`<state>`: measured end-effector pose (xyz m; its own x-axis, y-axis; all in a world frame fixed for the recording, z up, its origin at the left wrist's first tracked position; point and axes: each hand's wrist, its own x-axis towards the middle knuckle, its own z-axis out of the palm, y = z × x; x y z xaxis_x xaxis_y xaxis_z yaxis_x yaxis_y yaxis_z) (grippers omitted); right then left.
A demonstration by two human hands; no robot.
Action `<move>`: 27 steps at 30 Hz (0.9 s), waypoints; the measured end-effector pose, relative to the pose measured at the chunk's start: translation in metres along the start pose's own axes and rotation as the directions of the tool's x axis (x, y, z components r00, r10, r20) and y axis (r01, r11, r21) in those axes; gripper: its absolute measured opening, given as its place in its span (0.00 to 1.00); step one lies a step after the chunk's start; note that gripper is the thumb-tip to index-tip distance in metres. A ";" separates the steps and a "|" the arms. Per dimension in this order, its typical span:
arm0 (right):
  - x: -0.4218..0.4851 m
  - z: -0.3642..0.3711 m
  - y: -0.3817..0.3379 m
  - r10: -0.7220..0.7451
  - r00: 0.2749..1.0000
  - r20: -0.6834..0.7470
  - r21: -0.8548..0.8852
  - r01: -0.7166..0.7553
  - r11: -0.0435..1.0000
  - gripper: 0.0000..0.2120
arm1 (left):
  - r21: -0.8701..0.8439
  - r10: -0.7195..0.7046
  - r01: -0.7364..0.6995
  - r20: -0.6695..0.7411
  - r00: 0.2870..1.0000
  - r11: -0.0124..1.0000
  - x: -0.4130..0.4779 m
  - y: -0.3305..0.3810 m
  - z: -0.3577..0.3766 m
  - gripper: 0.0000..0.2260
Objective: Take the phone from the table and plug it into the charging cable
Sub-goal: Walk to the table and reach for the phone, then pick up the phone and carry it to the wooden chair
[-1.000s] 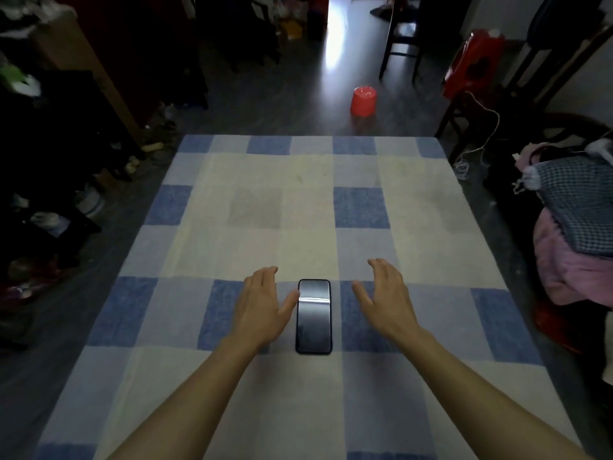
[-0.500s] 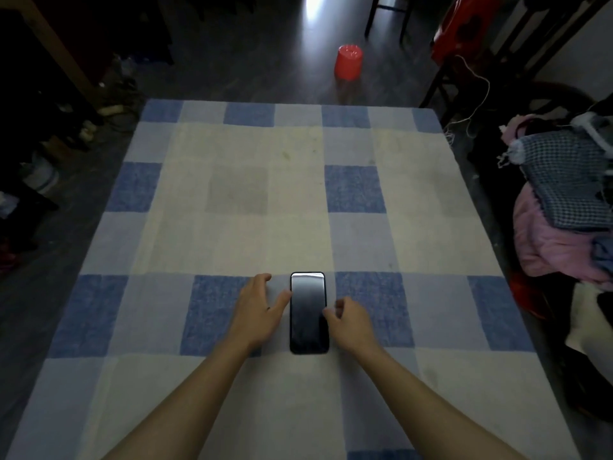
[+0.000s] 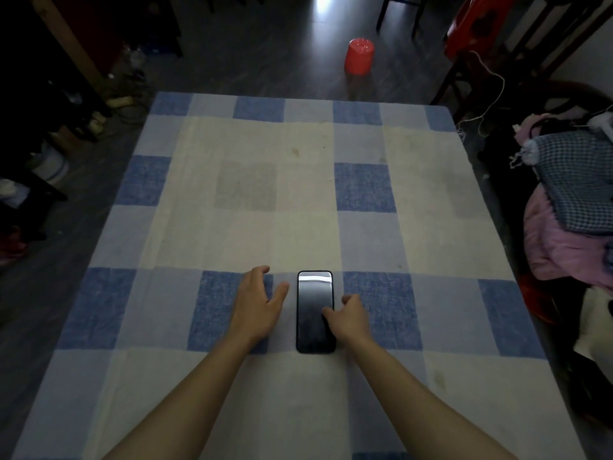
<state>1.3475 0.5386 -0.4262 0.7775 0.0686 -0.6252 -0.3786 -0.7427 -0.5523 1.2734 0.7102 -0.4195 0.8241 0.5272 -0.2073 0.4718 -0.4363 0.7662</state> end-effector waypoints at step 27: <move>-0.008 -0.012 0.001 -0.114 0.993 -0.045 0.113 0.118 0.987 0.09 | 0.063 0.040 -0.038 -0.031 0.999 0.997 -0.001 -0.003 -0.033 0.25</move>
<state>1.3463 0.5294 -0.4152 0.8373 0.1224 -0.5329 -0.3384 -0.6495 -0.6809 1.2605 0.7356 -0.4017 0.8323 0.5314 -0.1579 0.4590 -0.5009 0.7338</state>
